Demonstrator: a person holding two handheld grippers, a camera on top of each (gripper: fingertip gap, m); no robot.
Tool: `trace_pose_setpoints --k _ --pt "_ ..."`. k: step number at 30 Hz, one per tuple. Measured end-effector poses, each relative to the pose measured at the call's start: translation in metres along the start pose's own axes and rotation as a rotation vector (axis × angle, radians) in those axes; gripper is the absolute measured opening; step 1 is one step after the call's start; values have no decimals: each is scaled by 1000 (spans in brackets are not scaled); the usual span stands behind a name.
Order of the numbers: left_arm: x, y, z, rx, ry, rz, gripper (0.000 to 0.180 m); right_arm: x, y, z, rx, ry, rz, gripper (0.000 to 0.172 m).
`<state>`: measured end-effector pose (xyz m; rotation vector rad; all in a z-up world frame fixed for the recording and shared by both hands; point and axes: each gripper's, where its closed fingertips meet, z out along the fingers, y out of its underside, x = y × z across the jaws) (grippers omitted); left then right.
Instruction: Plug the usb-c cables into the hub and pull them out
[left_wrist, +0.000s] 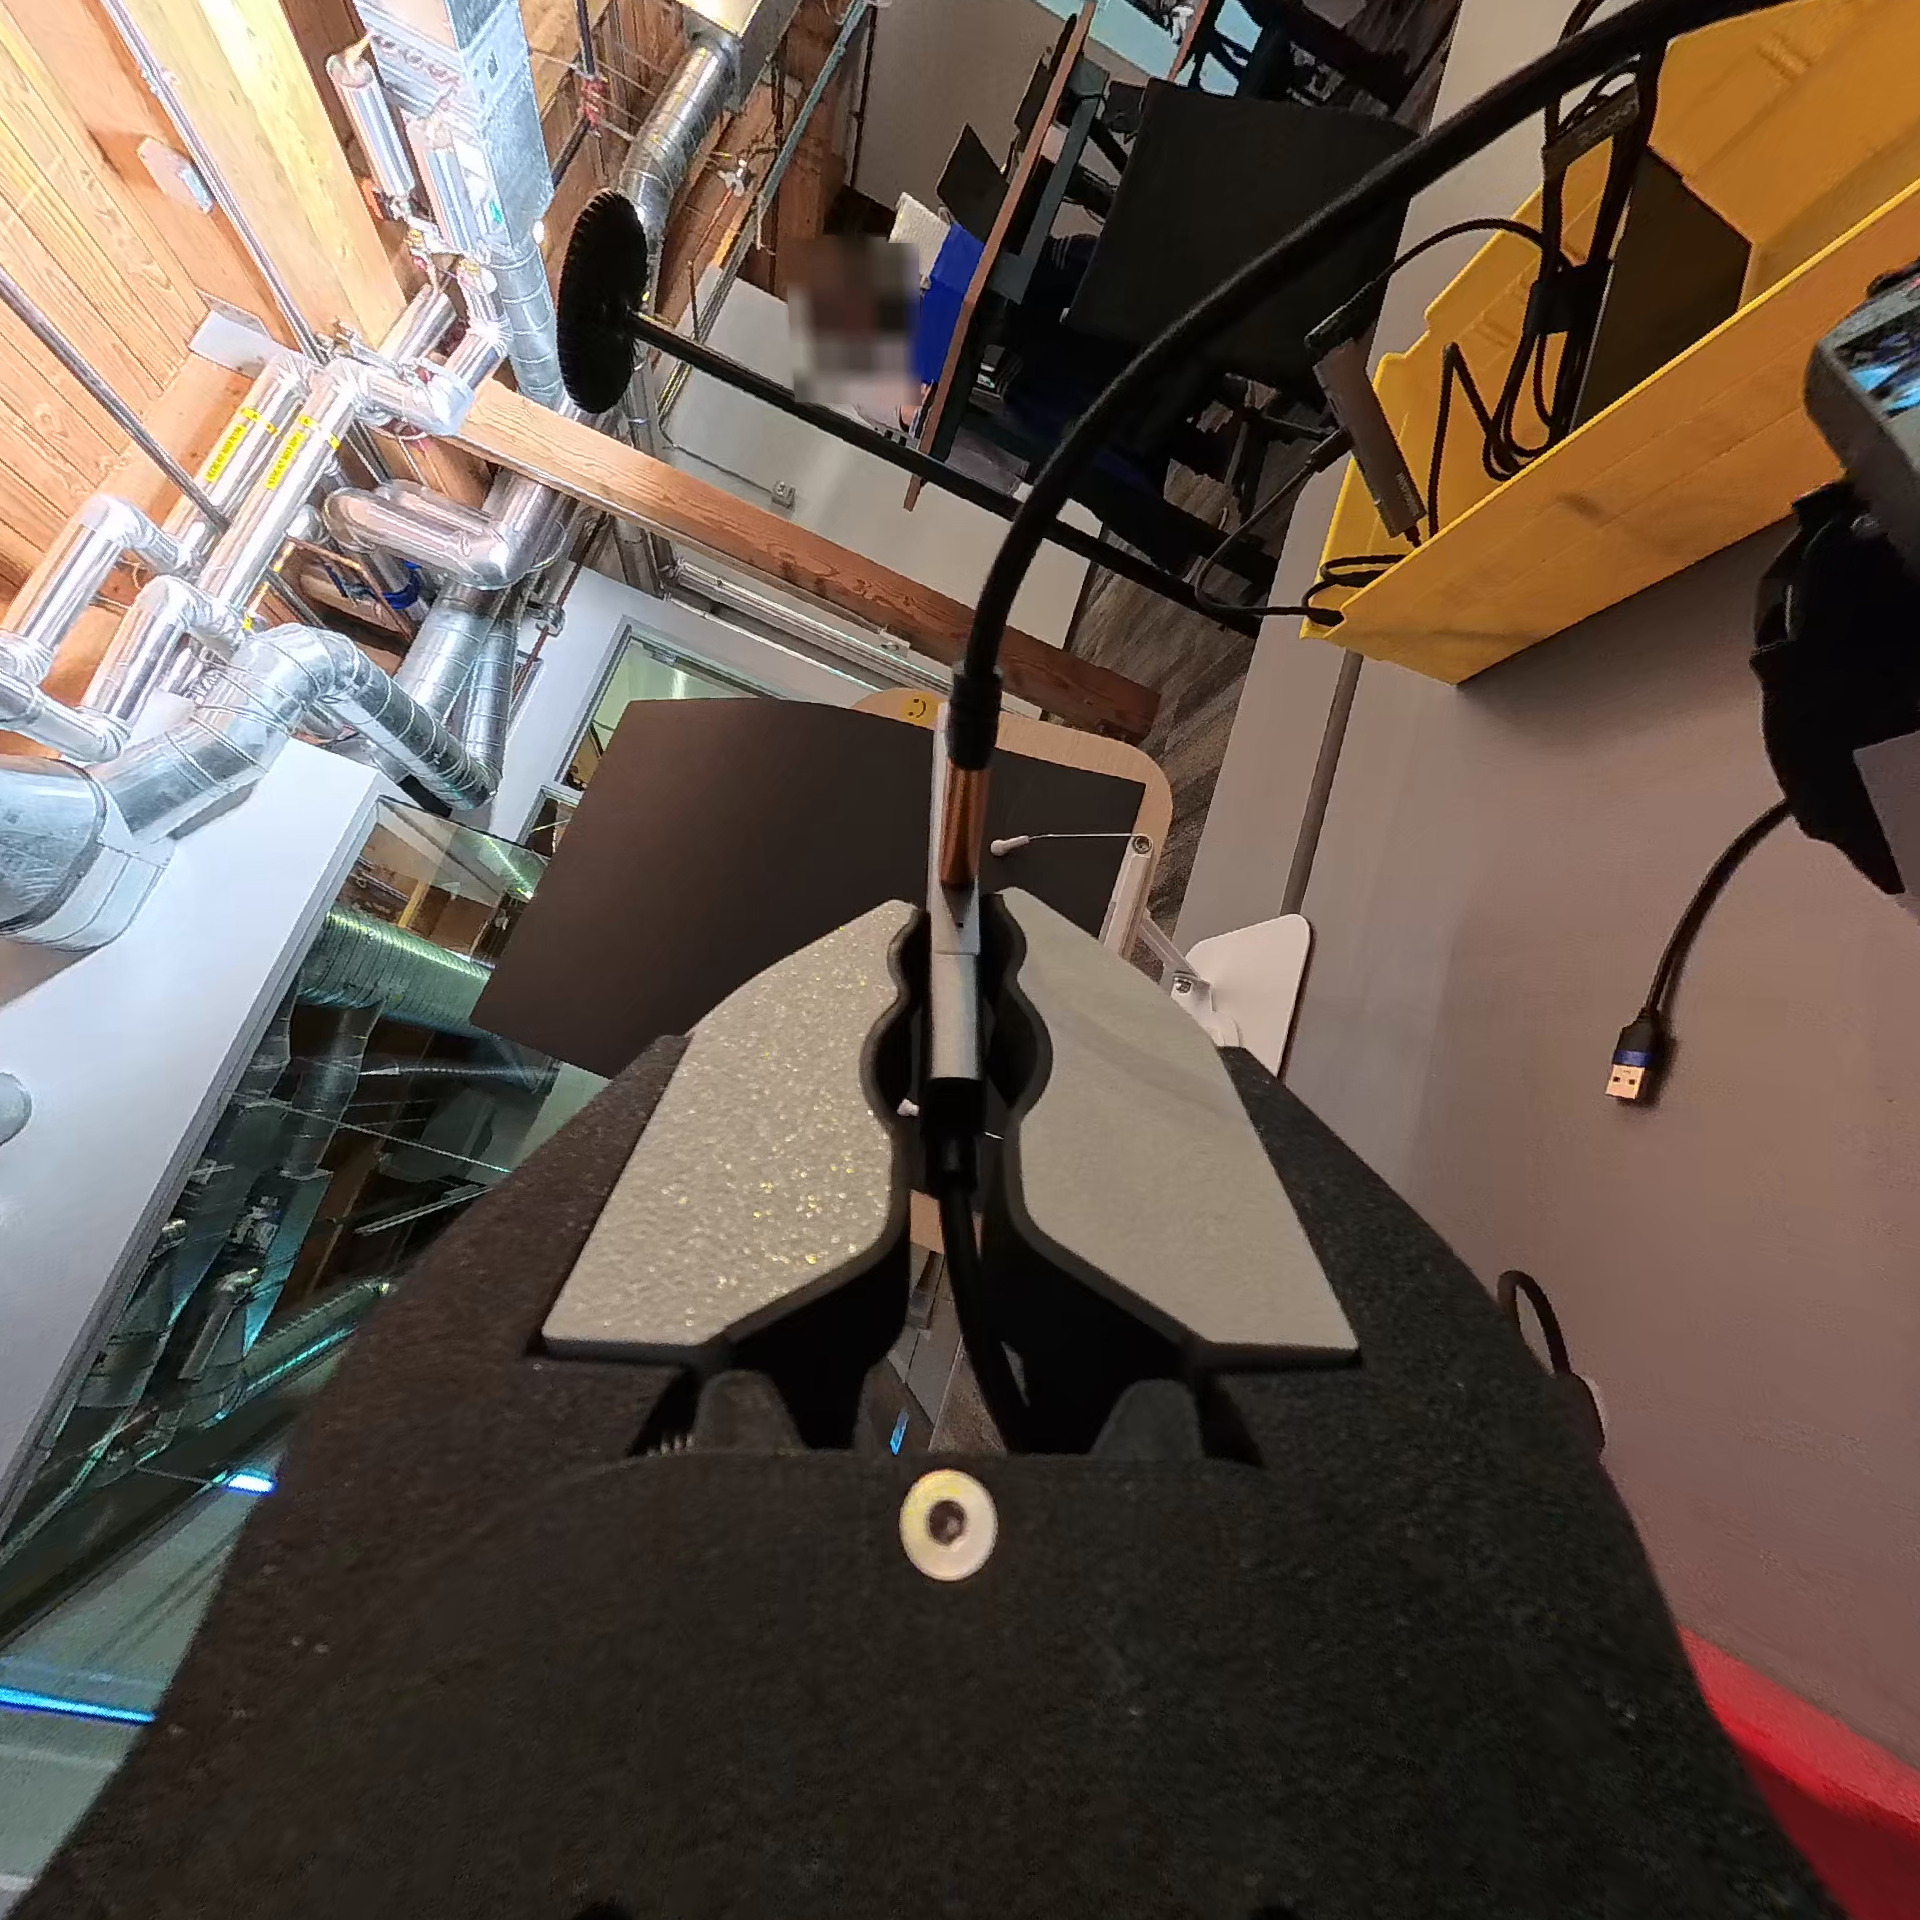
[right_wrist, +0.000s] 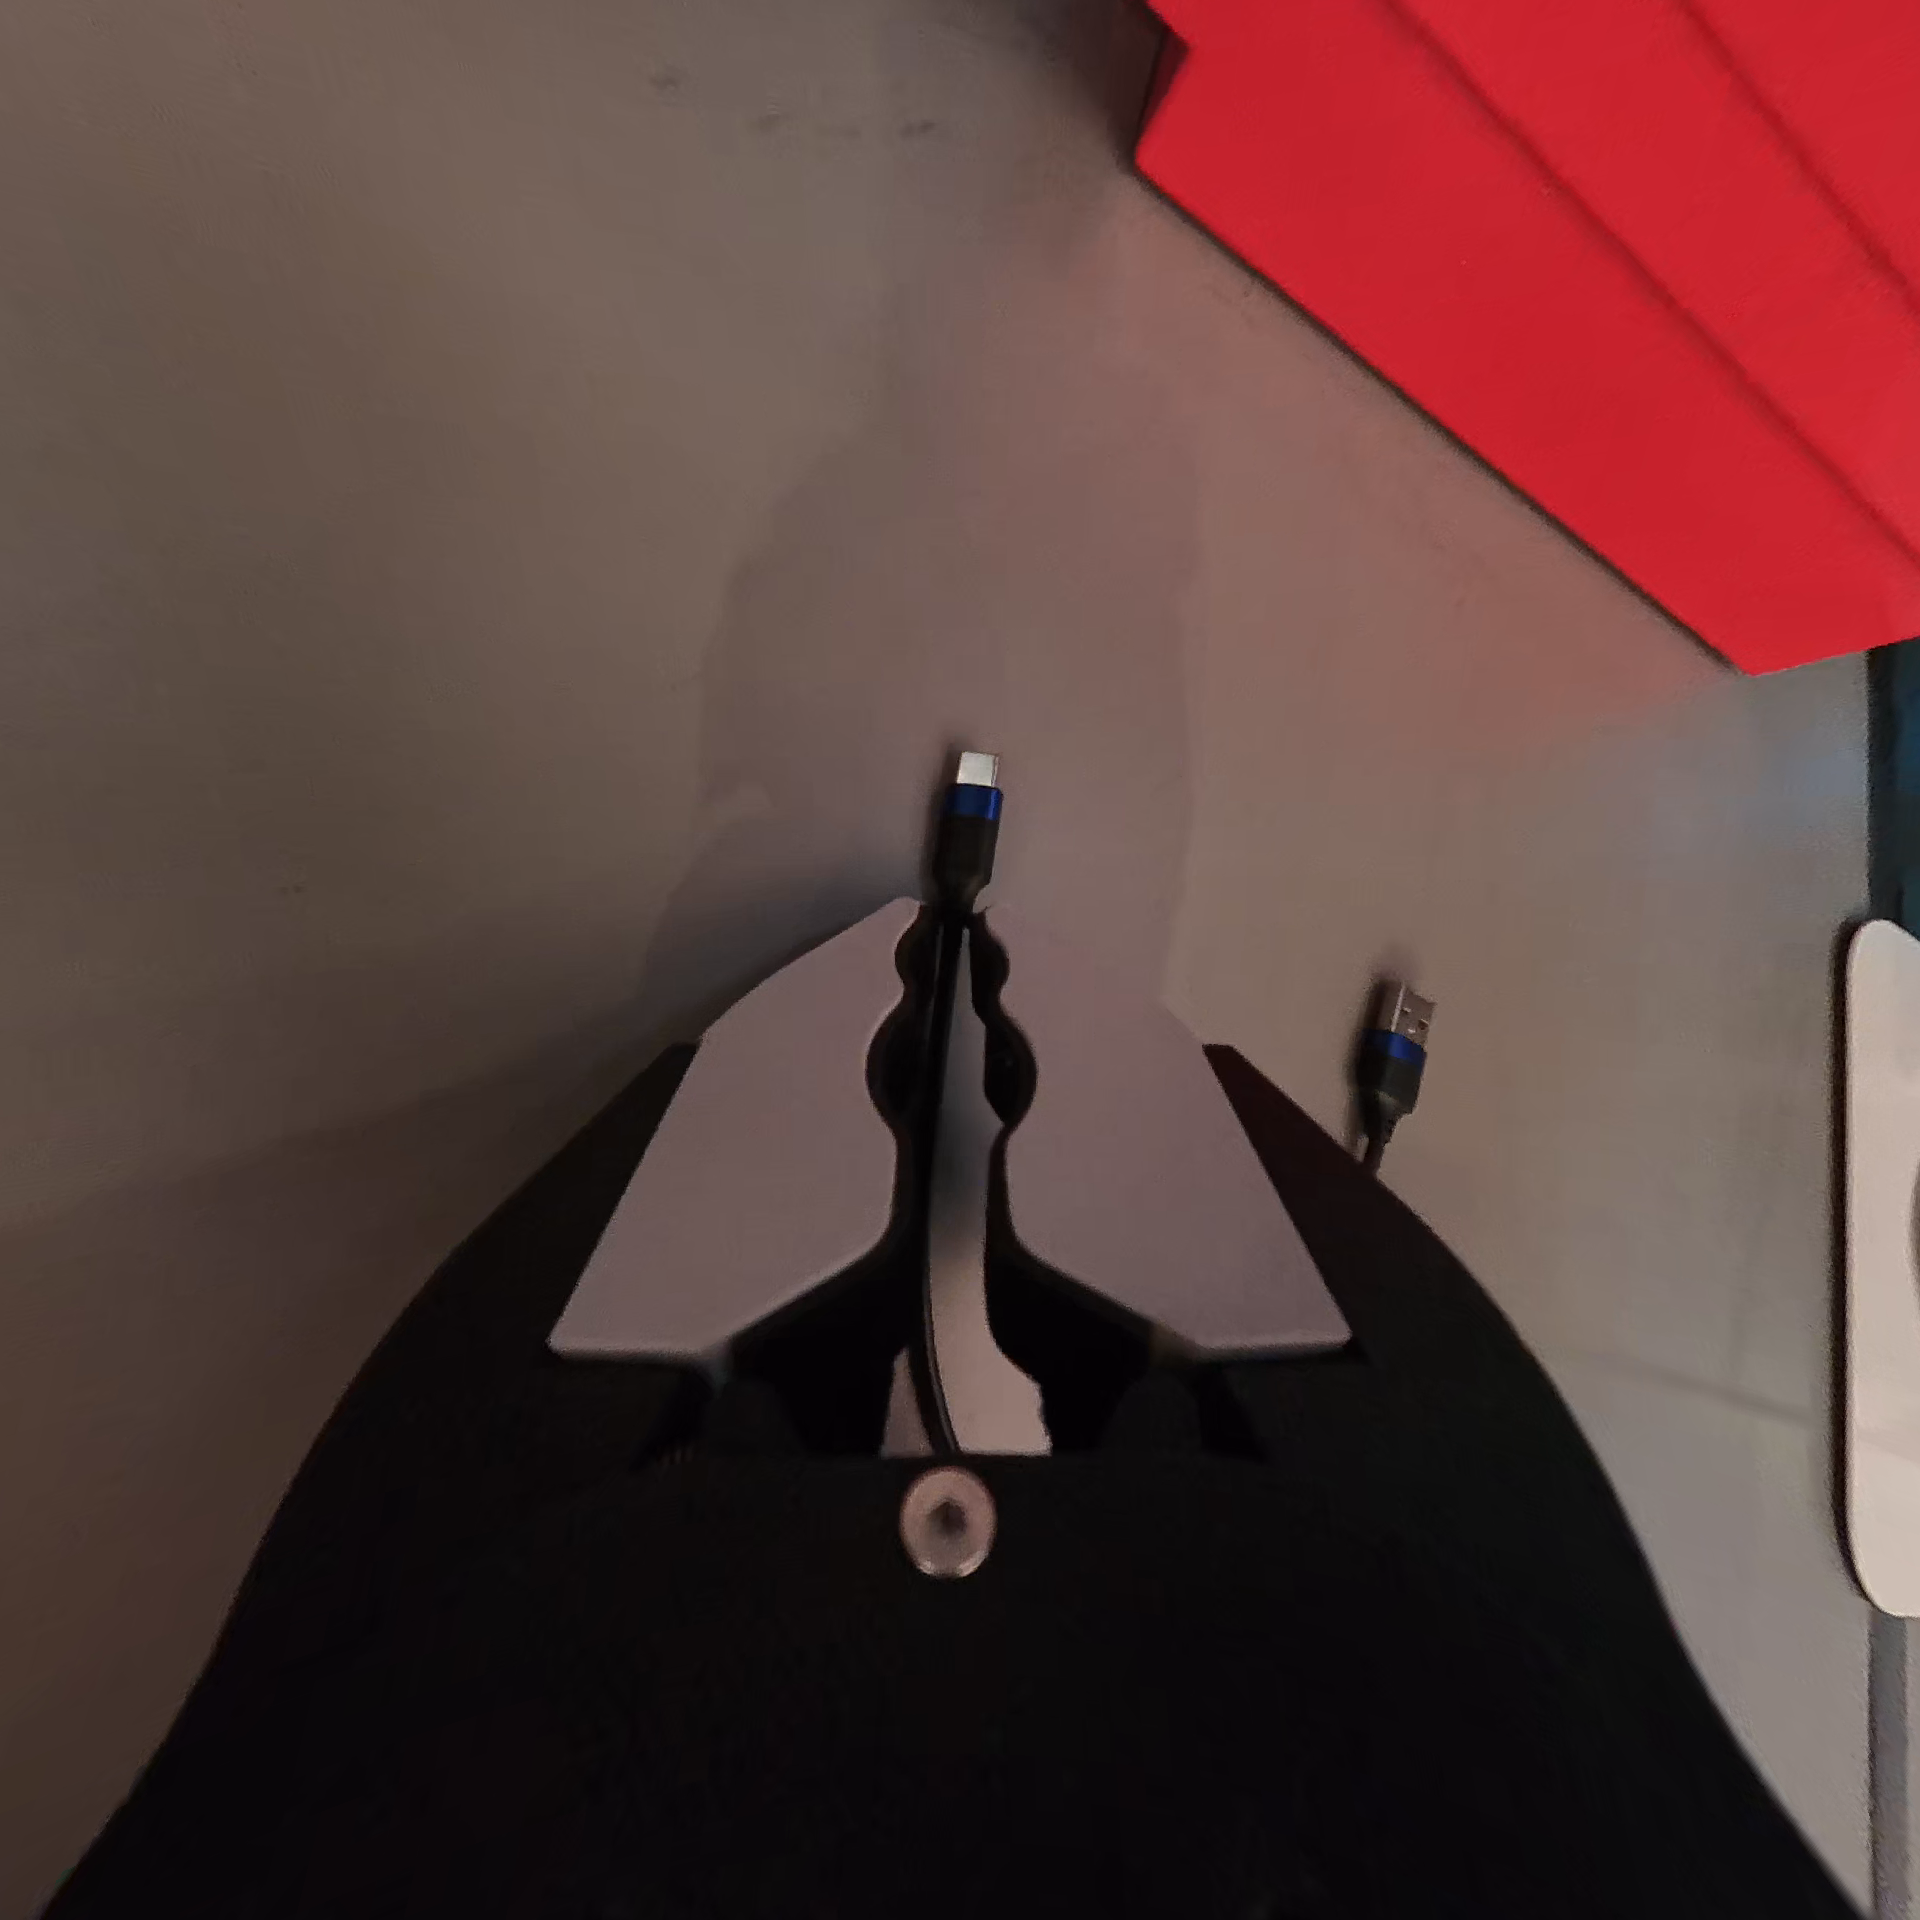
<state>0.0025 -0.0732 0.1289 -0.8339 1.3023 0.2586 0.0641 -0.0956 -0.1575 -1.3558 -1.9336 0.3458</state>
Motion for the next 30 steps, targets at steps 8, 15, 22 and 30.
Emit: trace_pose_setpoints --k 8,15,22,30 --pt "0 0 0 4 0 -6 9 1 1 2 18 -102 150 8" --pt "1 0 0 2 3 -5 9 0 2 2 19 -107 152 7" --pt "-9 -4 -3 27 -55 4 9 0 3 2 42 -170 262 7" --pt "-16 -9 -13 69 -93 -4 9 32 -25 -24 265 -113 427 4"
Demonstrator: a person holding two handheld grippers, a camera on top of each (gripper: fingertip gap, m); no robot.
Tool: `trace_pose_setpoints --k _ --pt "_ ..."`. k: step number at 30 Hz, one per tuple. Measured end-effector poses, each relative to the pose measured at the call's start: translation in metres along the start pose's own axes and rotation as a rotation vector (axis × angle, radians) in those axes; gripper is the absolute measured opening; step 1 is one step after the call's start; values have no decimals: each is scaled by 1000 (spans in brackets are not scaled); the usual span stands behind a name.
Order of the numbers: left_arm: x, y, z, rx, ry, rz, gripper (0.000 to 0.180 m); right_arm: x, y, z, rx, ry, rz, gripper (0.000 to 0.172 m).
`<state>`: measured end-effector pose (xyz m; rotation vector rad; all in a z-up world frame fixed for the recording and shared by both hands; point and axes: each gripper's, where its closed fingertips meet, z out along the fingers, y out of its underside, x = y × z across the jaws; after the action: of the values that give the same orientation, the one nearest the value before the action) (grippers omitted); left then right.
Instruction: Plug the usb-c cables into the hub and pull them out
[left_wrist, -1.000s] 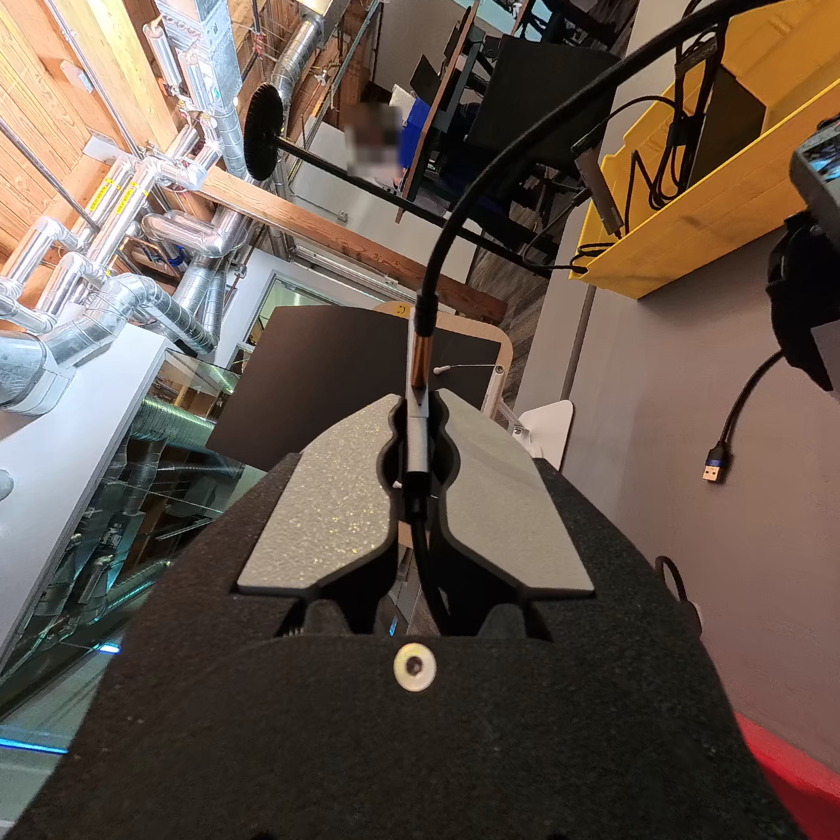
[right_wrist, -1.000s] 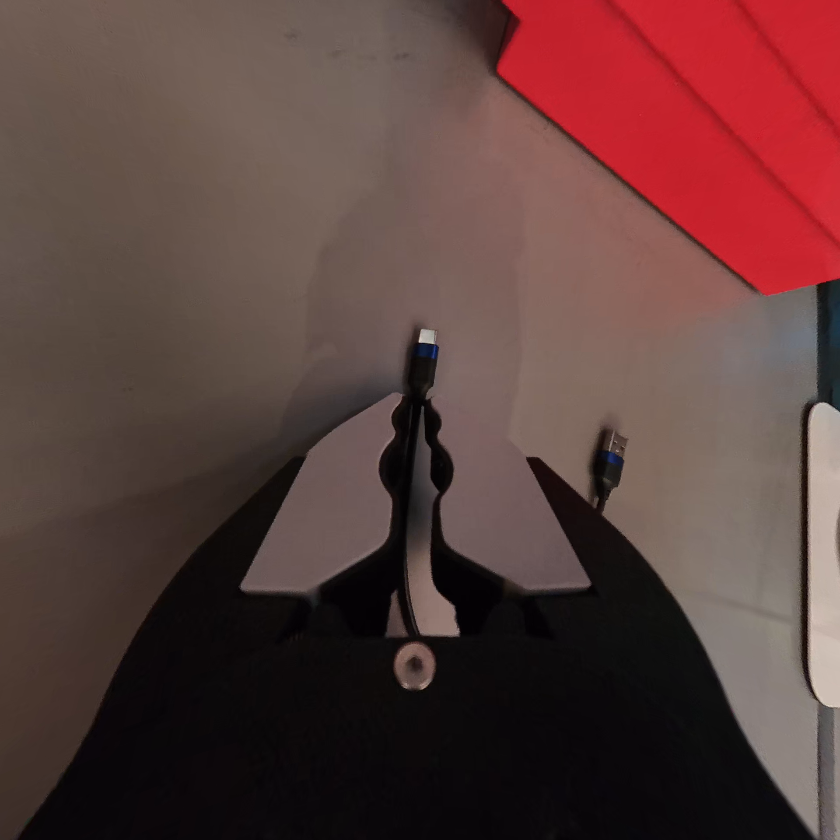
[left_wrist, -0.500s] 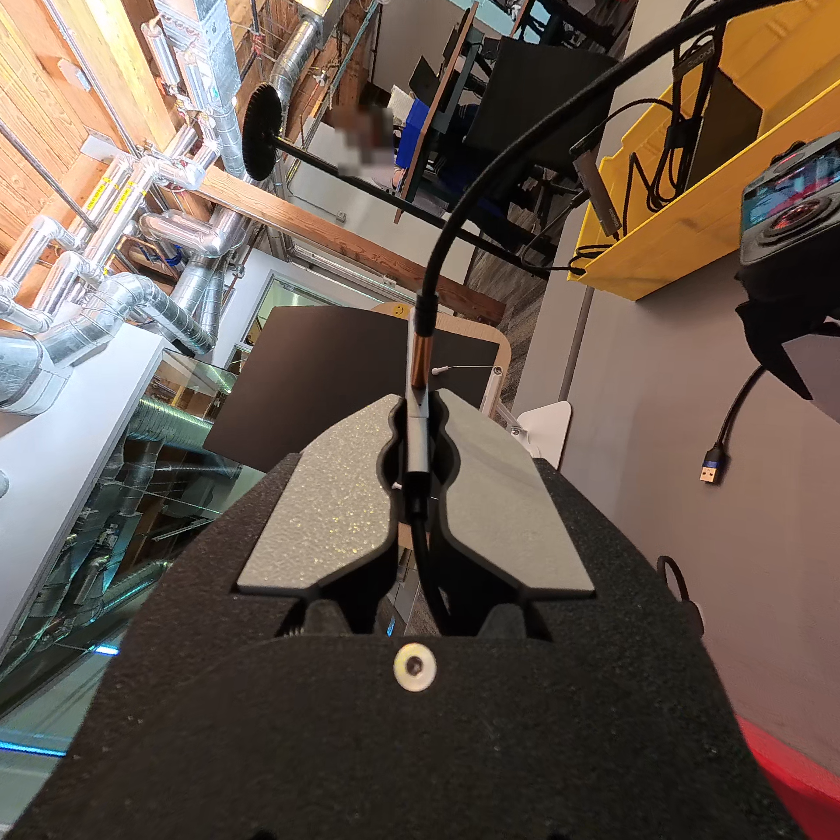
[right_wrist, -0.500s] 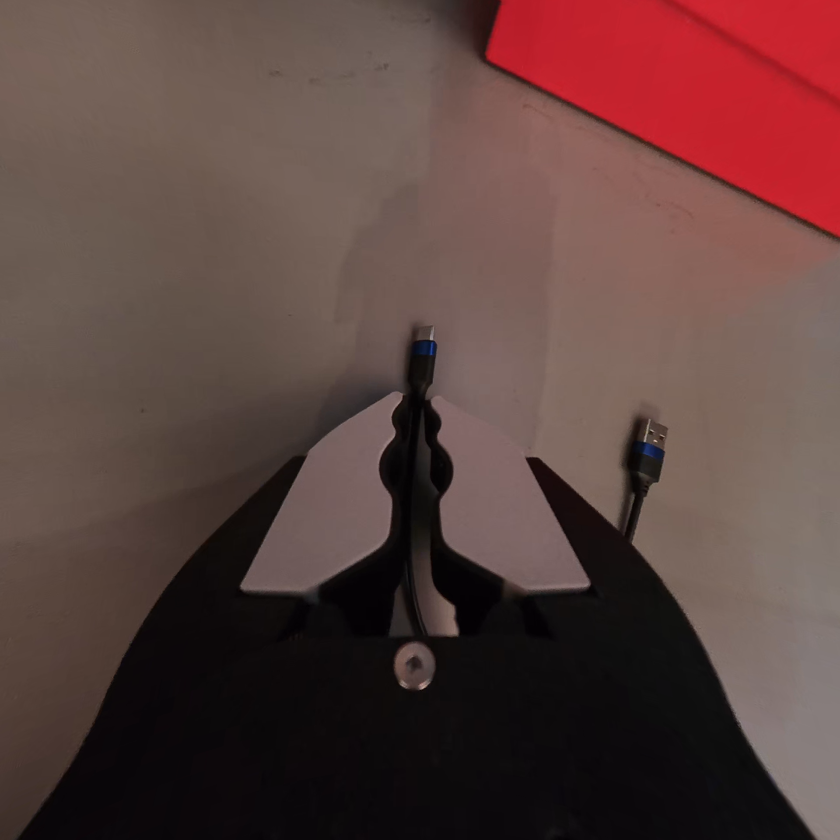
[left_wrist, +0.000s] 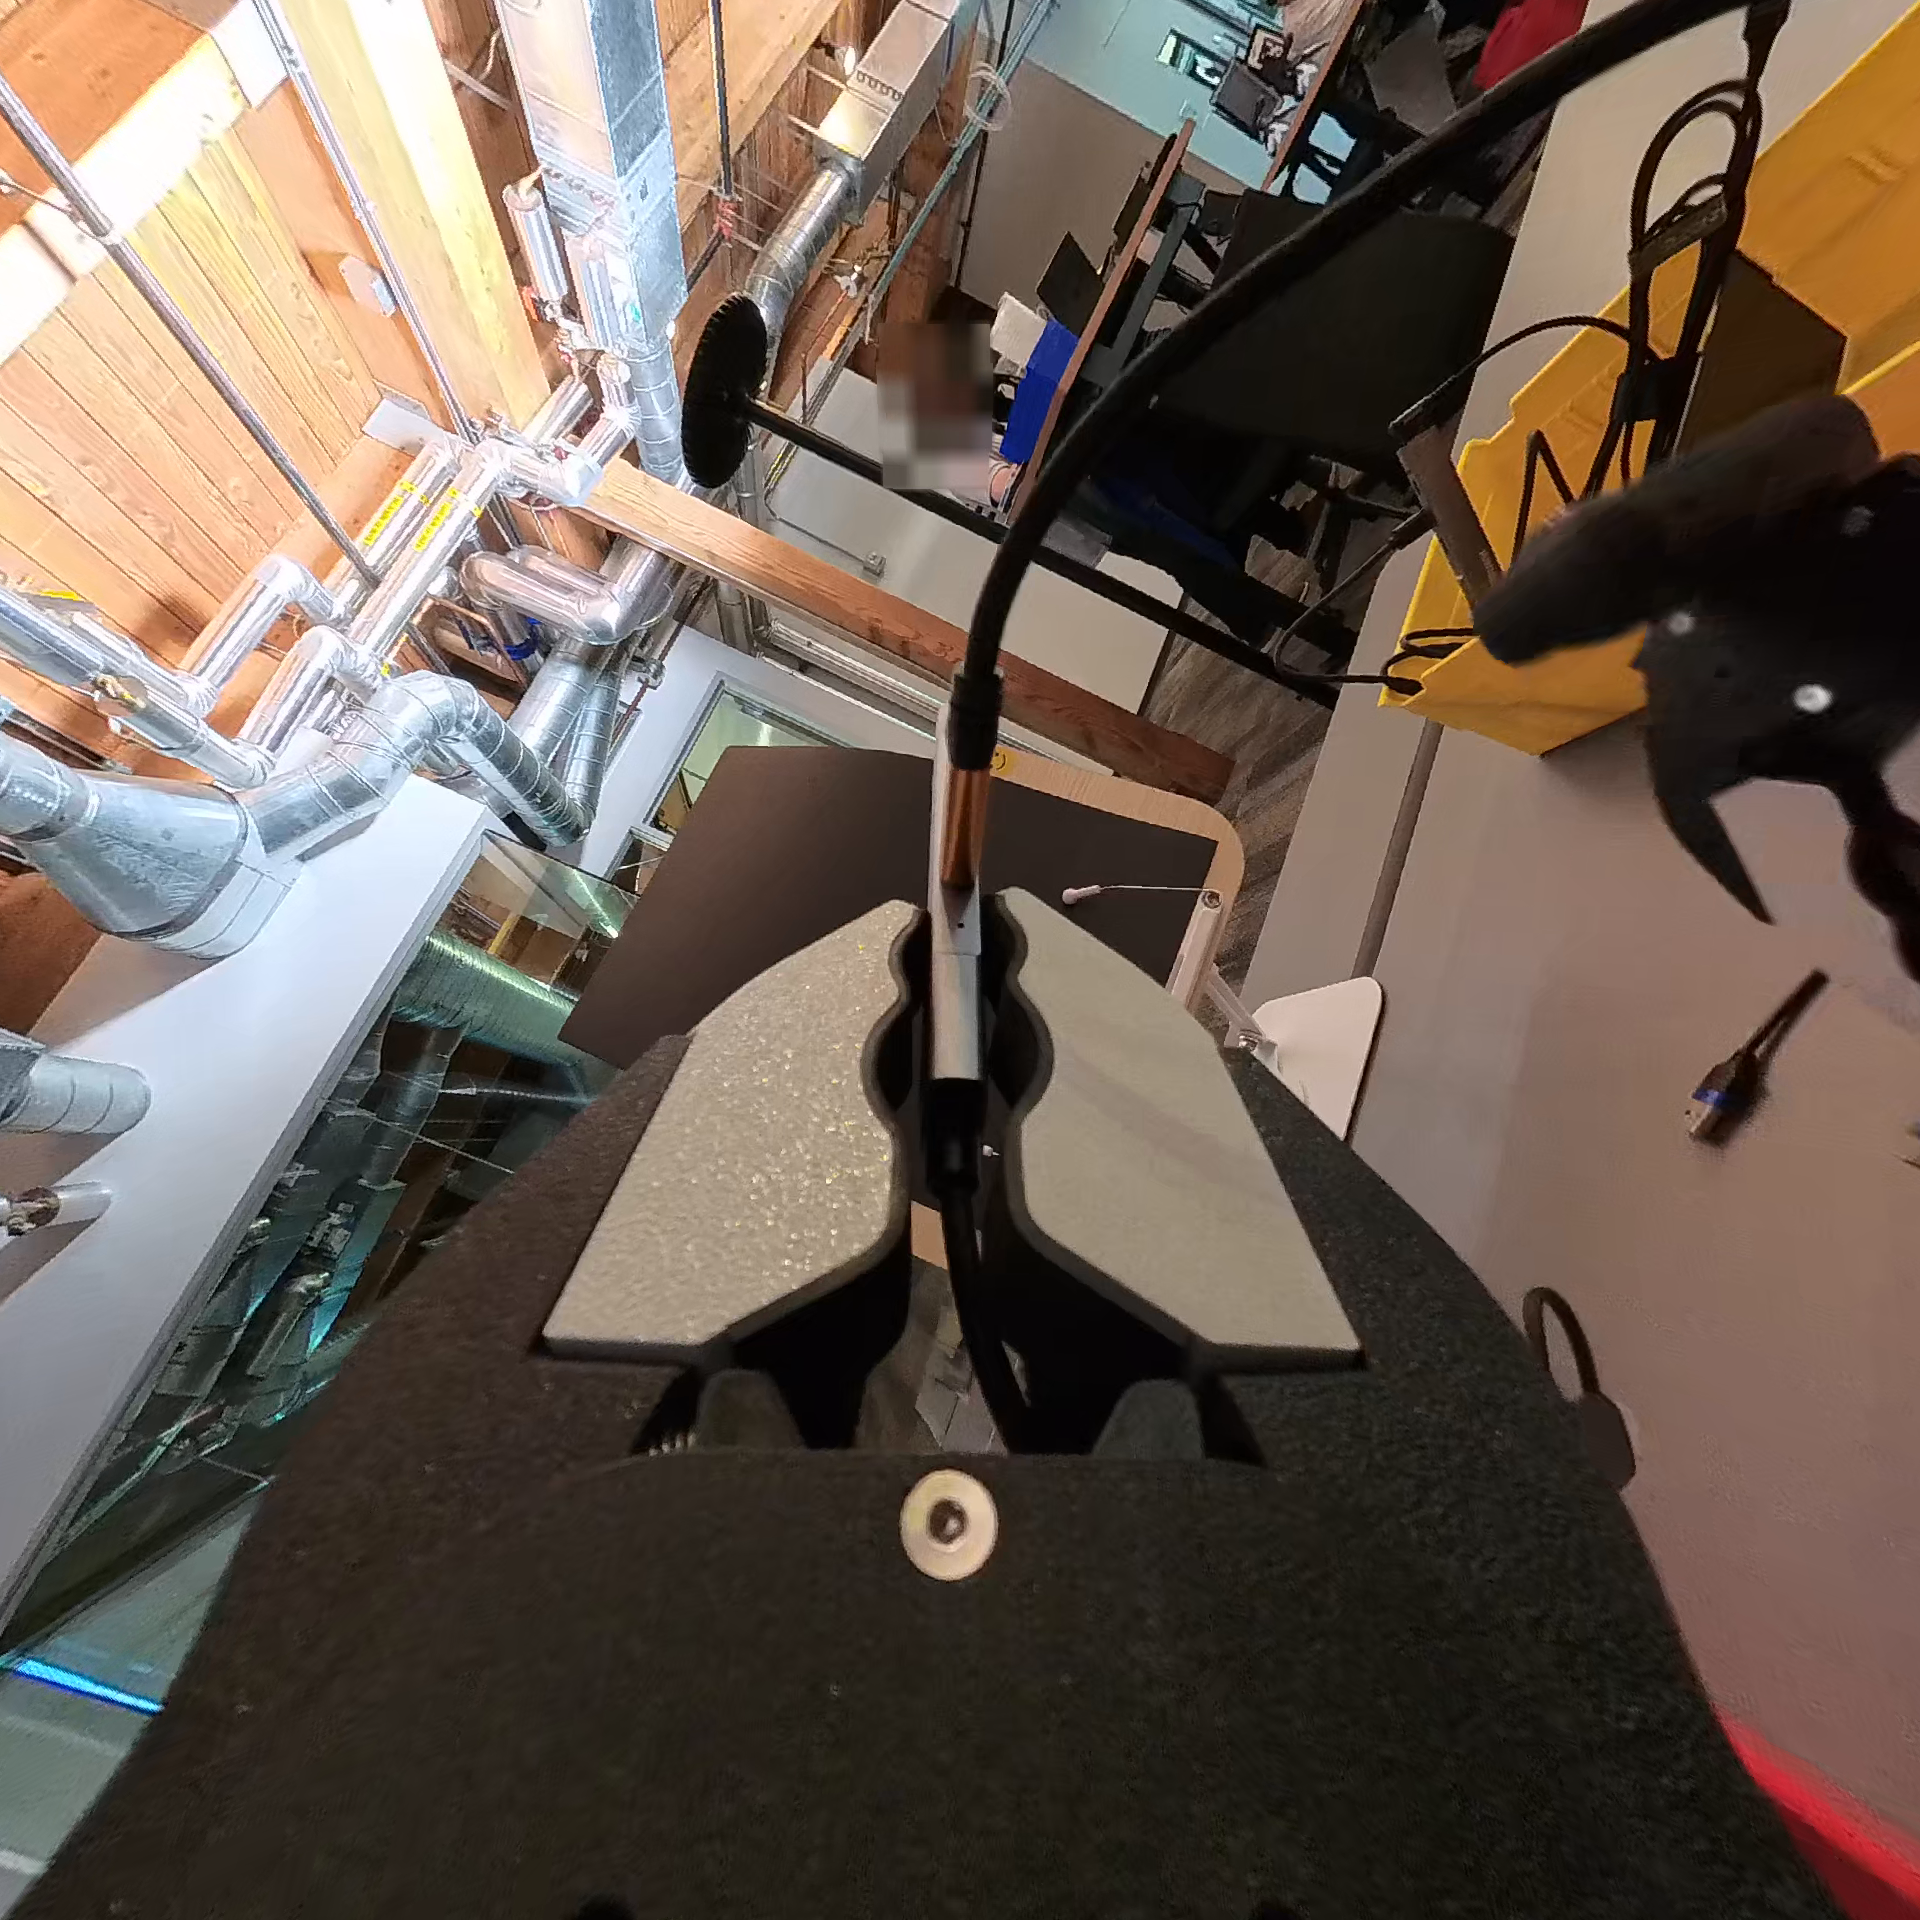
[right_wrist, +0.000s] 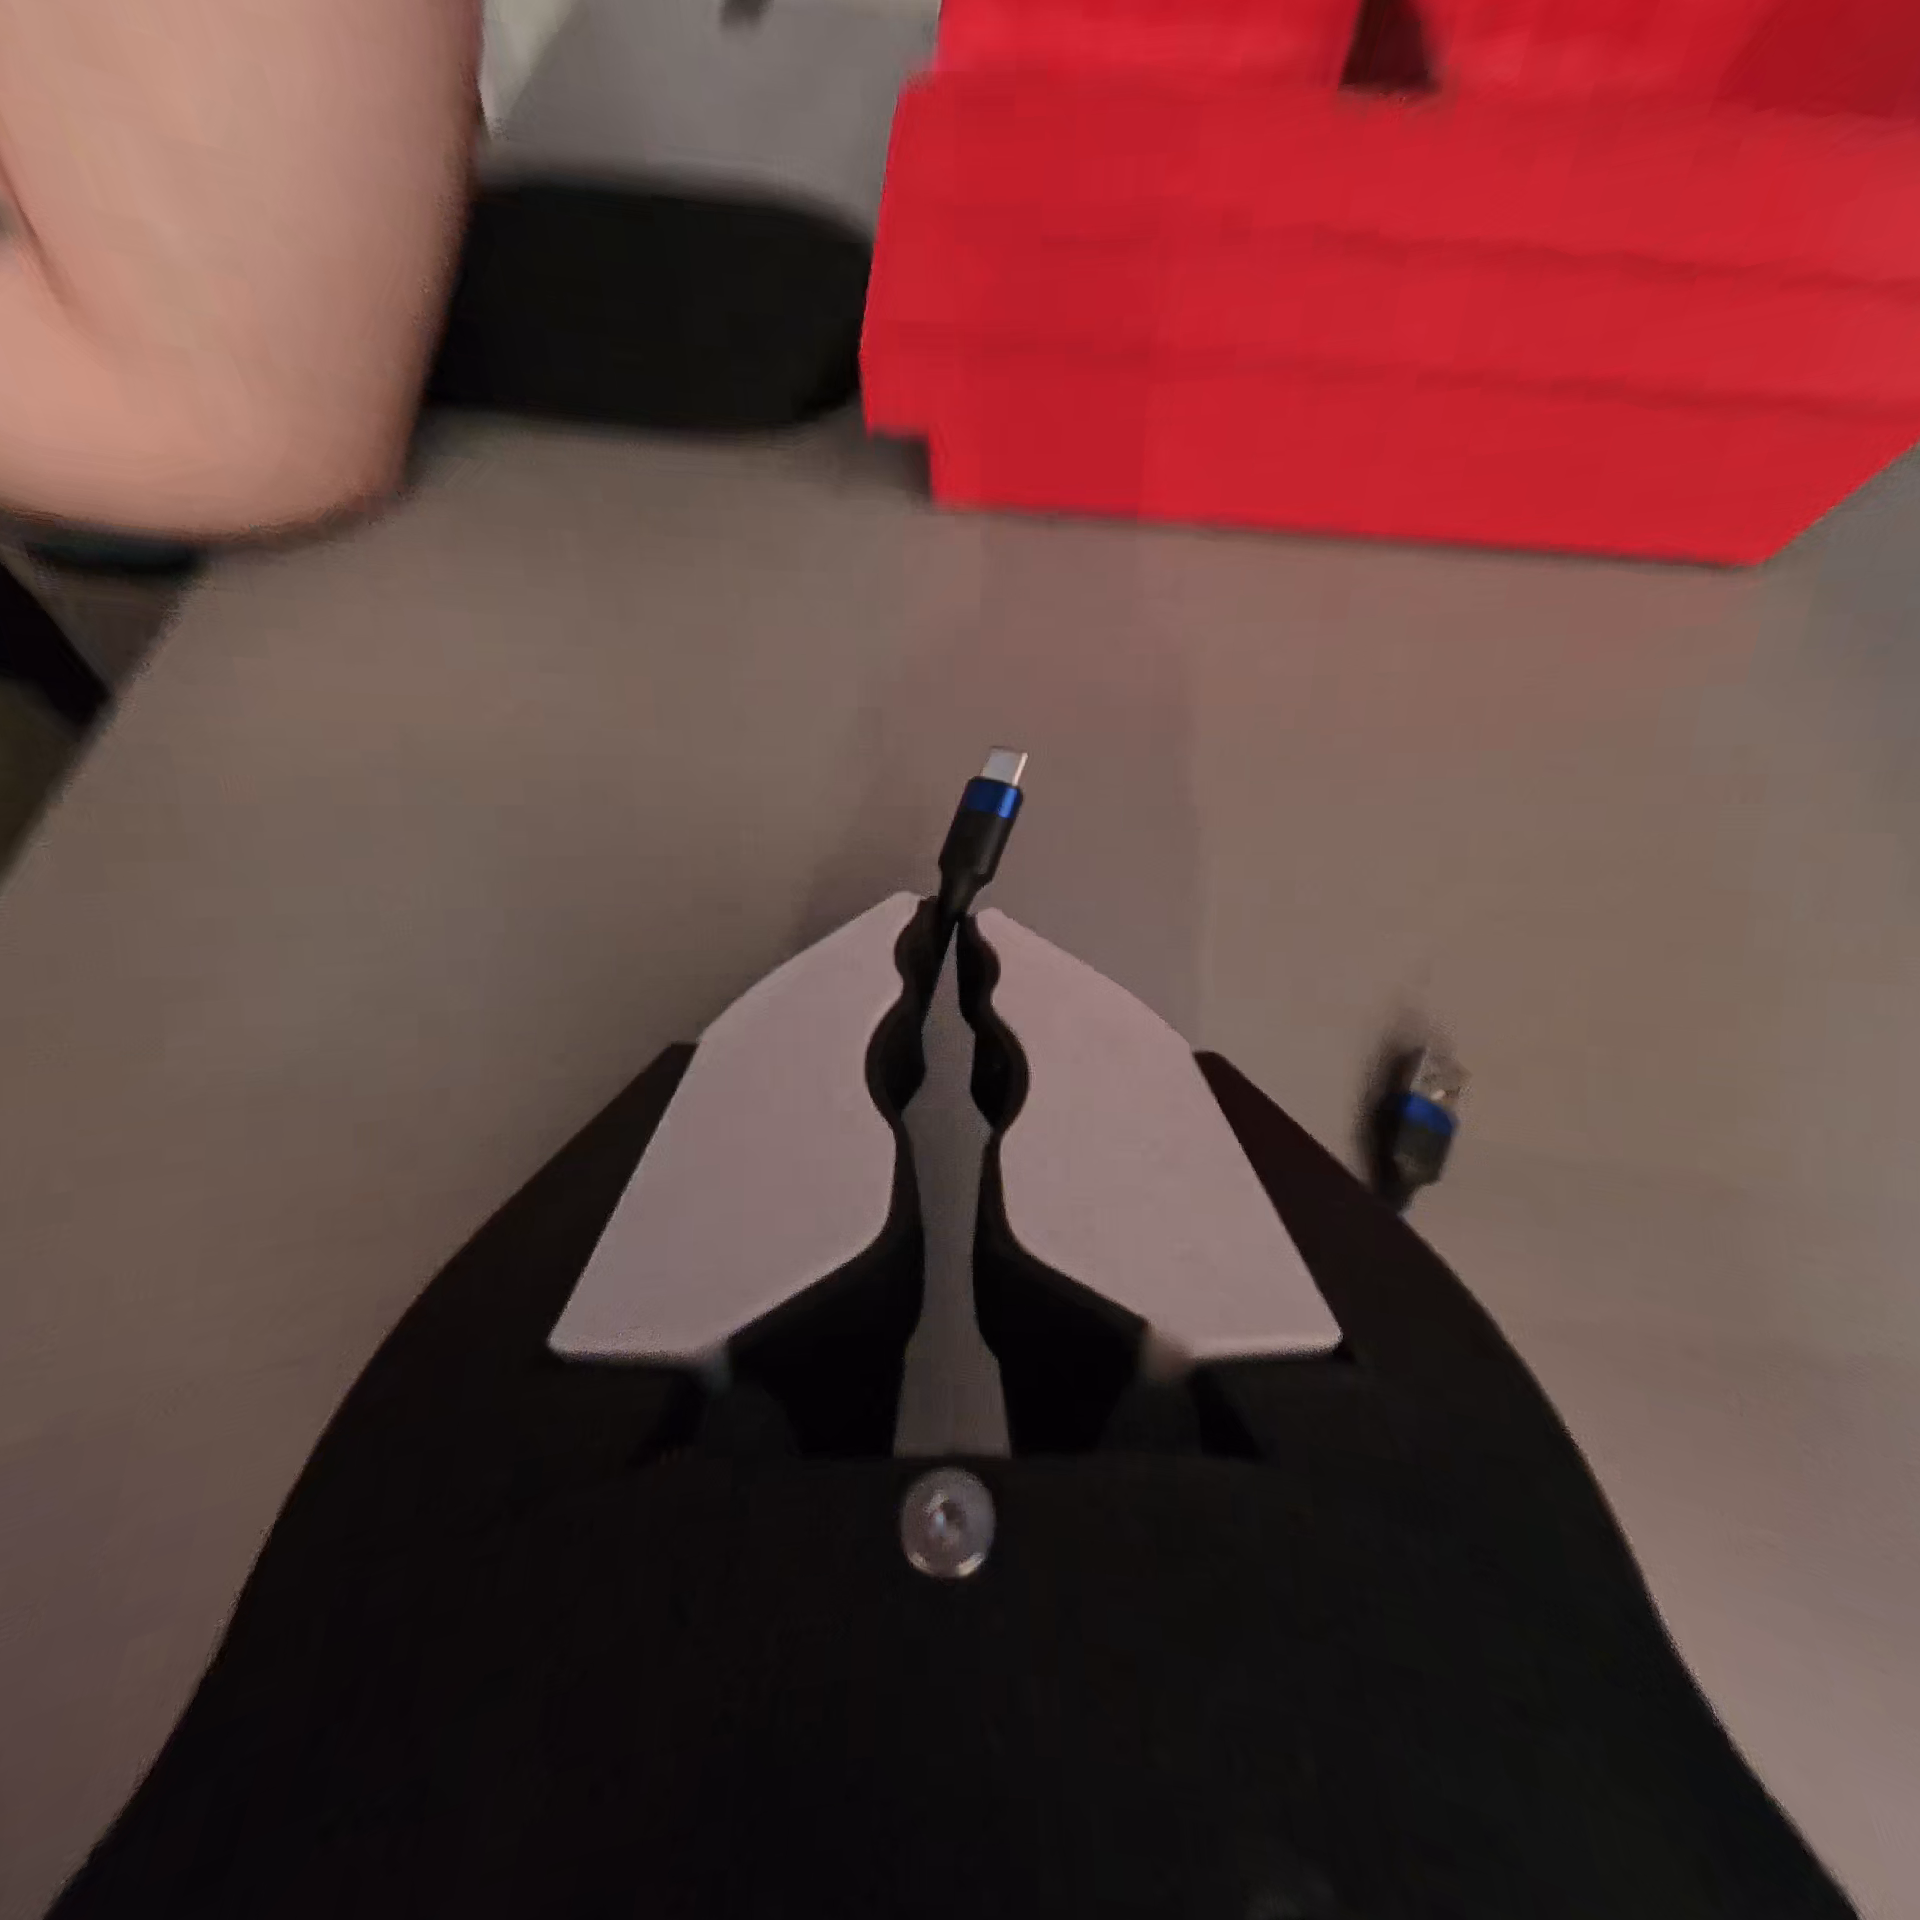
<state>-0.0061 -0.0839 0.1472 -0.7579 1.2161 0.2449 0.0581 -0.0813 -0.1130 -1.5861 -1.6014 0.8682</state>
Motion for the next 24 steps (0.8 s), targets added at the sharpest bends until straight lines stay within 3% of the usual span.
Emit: trace_pose_setpoints --k 5,12,17,24 --pt "-1 -2 -1 5 -14 18 9 16 -63 -50 275 19 150 4" --pt "8 7 15 -59 -11 78 9 29 -143 -128 519 -68 268 4" --pt "31 13 39 -107 49 145 9 29 -154 -151 470 6 274 4" --pt "77 31 74 -226 185 295 9 21 -124 -140 231 116 295 4"
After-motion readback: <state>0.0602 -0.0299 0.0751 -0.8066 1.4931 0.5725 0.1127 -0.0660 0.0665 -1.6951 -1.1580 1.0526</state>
